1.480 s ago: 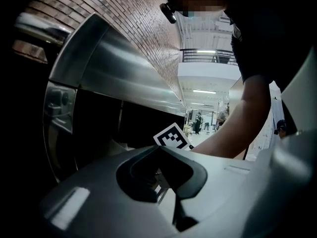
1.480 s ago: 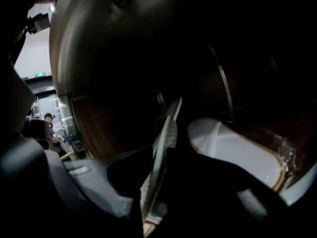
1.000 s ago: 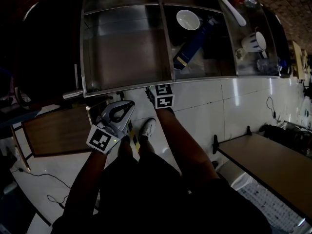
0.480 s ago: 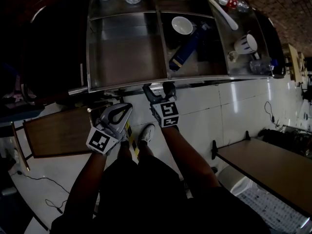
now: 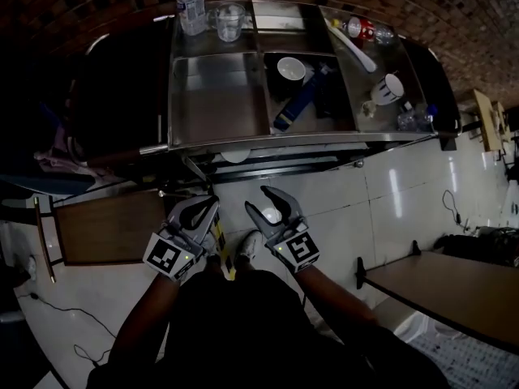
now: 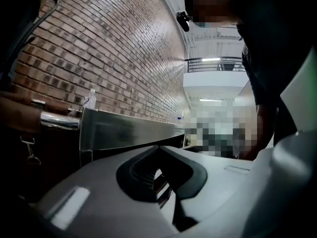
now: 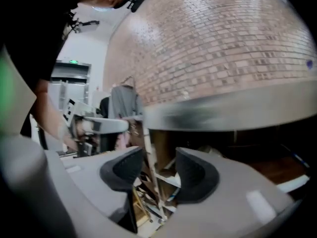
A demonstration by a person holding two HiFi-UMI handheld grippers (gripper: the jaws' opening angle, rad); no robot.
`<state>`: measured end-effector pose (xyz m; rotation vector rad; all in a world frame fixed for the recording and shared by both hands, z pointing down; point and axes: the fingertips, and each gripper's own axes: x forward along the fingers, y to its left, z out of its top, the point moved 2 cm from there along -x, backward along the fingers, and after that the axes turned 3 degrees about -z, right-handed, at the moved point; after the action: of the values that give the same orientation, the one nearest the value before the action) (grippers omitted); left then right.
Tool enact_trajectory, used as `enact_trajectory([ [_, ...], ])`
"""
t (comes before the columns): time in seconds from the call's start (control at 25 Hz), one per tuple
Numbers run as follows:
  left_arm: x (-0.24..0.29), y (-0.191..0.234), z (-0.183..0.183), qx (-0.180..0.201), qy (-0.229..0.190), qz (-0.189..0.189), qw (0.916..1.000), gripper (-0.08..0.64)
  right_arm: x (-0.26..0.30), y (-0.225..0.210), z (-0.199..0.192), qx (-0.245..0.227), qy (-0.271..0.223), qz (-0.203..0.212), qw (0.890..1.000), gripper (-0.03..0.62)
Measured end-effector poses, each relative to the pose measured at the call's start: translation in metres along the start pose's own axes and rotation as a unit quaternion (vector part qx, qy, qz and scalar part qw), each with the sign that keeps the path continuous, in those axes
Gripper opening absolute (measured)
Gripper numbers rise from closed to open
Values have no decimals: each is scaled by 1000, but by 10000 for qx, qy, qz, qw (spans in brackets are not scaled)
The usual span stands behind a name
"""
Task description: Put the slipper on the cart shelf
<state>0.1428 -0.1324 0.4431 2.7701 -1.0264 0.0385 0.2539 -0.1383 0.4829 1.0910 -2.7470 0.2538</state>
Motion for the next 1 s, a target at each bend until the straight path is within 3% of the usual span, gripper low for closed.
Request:
enact_trajectory([
  [0.28, -21, -39, 31, 127, -98, -123, 9998, 2, -38, 55, 66, -271, -280, 525, 9979, 0],
  [0.64, -35, -70, 50, 214, -165, -123, 9996, 2, -44, 76, 81, -245, -420, 973, 9941, 0],
  [1.0, -48, -86, 39, 180, 33, 258, 9995, 3, -41, 93, 74, -319, -356, 1662, 9849, 0],
])
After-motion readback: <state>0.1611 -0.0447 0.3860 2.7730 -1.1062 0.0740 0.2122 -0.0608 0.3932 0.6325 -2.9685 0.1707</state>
